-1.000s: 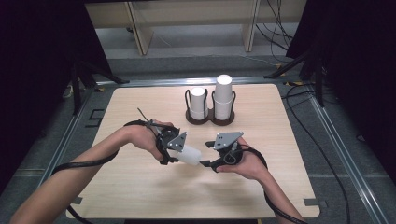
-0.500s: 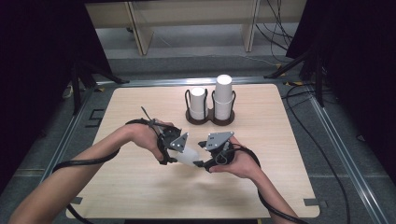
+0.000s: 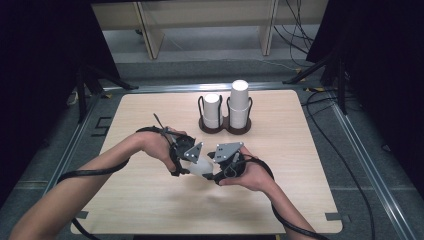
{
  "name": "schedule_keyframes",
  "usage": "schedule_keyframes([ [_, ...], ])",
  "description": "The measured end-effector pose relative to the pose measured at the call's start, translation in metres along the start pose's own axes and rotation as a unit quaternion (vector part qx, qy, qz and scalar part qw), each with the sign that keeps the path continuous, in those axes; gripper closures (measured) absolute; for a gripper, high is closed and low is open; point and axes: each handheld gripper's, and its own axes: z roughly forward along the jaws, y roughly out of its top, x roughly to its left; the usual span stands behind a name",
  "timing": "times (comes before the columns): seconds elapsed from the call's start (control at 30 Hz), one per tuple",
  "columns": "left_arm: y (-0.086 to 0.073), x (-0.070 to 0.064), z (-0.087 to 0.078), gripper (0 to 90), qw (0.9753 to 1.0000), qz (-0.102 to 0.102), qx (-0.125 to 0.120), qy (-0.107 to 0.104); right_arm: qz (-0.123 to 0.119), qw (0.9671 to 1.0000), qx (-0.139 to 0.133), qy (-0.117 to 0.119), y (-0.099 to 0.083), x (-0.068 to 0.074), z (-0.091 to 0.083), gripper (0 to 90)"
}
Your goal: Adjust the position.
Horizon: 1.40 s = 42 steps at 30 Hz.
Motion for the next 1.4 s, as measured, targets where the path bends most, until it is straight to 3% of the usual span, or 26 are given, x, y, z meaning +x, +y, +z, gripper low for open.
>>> schedule_keyframes([
  [0.07, 0.0, 0.0, 0.0, 32.4, 1.0, -0.002, 0.0, 0.0, -0.001, 1.0, 0.0, -0.001, 0.0, 0.0, 0.001, 28.5],
  [0.13, 0.0, 0.0, 0.0, 32.3, 1.0, -0.002, 0.001, 0.0, 0.025, 0.9997, 0.008, 0.002, 0.001, 0.004, 0.002, 28.5],
  [0.17, 0.0, 0.0, 0.0, 32.4, 1.0, -0.002, 0.0, -0.001, 0.001, 1.0, 0.0, 0.004, 0.001, 0.001, 0.004, 28.6],
  [0.27, 0.0, 0.0, 0.0, 32.3, 1.0, -0.001, 0.0, -0.001, 0.006, 1.0, 0.001, 0.005, 0.002, 0.002, 0.005, 28.6],
  [0.3, 0.001, -0.001, 0.001, 32.4, 1.0, -0.002, 0.001, -0.003, -0.003, 1.0, -0.001, 0.003, 0.003, 0.001, 0.007, 28.7],
  [0.33, 0.001, -0.001, 0.001, 32.3, 1.0, -0.001, 0.001, -0.002, 0.009, 0.9999, 0.001, 0.007, 0.003, 0.003, 0.009, 28.8],
  [0.4, 0.001, -0.001, 0.001, 32.3, 1.0, -0.001, 0.001, -0.003, -0.005, 1.0, 0.0, 0.003, 0.003, 0.002, 0.01, 28.9],
  [0.43, 0.001, -0.001, 0.001, 32.4, 1.0, -0.001, 0.001, -0.003, 0.008, 0.9999, 0.003, 0.008, 0.003, 0.003, 0.011, 29.0],
  [0.47, 0.001, -0.001, 0.001, 32.4, 1.0, 0.001, 0.003, -0.003, -0.015, 0.9999, -0.002, 0.004, 0.004, 0.001, 0.012, 29.0],
  [0.5, 0.001, -0.001, 0.001, 32.3, 1.0, 0.002, 0.003, -0.004, 0.019, 0.9998, 0.007, 0.008, 0.003, 0.005, 0.012, 29.1],
  [0.57, 0.001, -0.001, 0.001, 32.3, 1.0, 0.004, 0.003, -0.002, 0.019, 0.9997, 0.008, 0.009, 0.003, 0.005, 0.013, 29.2],
  [0.6, 0.001, -0.002, 0.001, 32.4, 1.0, 0.002, 0.002, -0.003, -0.006, 0.9999, 0.004, 0.007, 0.004, 0.003, 0.015, 29.3],
  [0.67, 0.001, -0.001, 0.001, 32.3, 1.0, 0.001, 0.003, -0.003, -0.006, 1.0, 0.003, 0.006, 0.004, 0.003, 0.015, 29.6],
  [0.73, 0.001, -0.001, 0.0, 32.3, 1.0, 0.001, 0.002, -0.003, 0.019, 0.9997, 0.01, 0.01, 0.003, 0.006, 0.016, 29.8],
  [0.83, 0.002, -0.001, 0.0, 32.3, 1.0, 0.004, 0.001, -0.002, 0.004, 0.9999, 0.007, 0.011, 0.004, 0.004, 0.017, 30.1],
  [0.93, 0.003, 0.0, -0.001, 32.4, 0.9999, 0.011, 0.001, 0.001, 0.016, 0.9997, 0.012, 0.013, 0.004, 0.006, 0.019, 30.3],
  [0.97, 0.003, 0.0, -0.001, 32.4, 1.0, 0.01, 0.001, -0.001, 0.007, 0.9998, 0.009, 0.015, 0.004, 0.005, 0.02, 30.4],
  [1.0, 0.003, 0.0, -0.001, 32.4, 1.0, 0.01, 0.0, -0.001, 0.018, 0.9996, 0.012, 0.015, 0.004, 0.006, 0.019, 30.6],
  [1.07, 0.003, 0.0, -0.001, 32.4, 1.0, 0.009, 0.0, -0.001, -0.013, 0.9998, 0.004, 0.012, 0.004, 0.003, 0.022, 30.9],
  [1.1, 0.003, -0.001, 0.0, 32.4, 0.9999, 0.01, 0.0, -0.001, 0.018, 0.9996, 0.014, 0.015, 0.003, 0.007, 0.021, 31.0],
  [1.13, 0.003, 0.0, 0.0, 32.3, 0.9999, 0.01, 0.0, -0.001, 0.018, 0.9997, 0.013, 0.014, 0.003, 0.007, 0.022, 31.3],
  [1.17, 0.003, 0.0, 0.0, 32.4, 1.0, 0.009, 0.0, -0.002, -0.005, 0.9999, 0.007, 0.012, 0.003, 0.004, 0.023, 31.5],
  [1.23, 0.003, -0.001, -0.001, 32.4, 1.0, 0.009, 0.0, -0.002, 0.001, 0.9998, 0.009, 0.016, 0.003, 0.005, 0.023, 31.6],
  [1.27, 0.003, -0.001, -0.001, 32.4, 1.0, 0.008, -0.002, -0.003, 0.019, 0.9996, 0.012, 0.015, 0.002, 0.007, 0.023, 31.9],
  [1.37, 0.004, 0.0, -0.001, 32.4, 0.9999, 0.011, -0.003, -0.002, 0.001, 0.9999, 0.007, 0.012, 0.002, 0.005, 0.025, 32.7],
  [1.4, 0.004, -0.001, -0.001, 32.4, 0.9999, 0.011, -0.004, -0.001, 0.021, 0.9996, 0.011, 0.014, 0.002, 0.007, 0.024, 33.2],
])
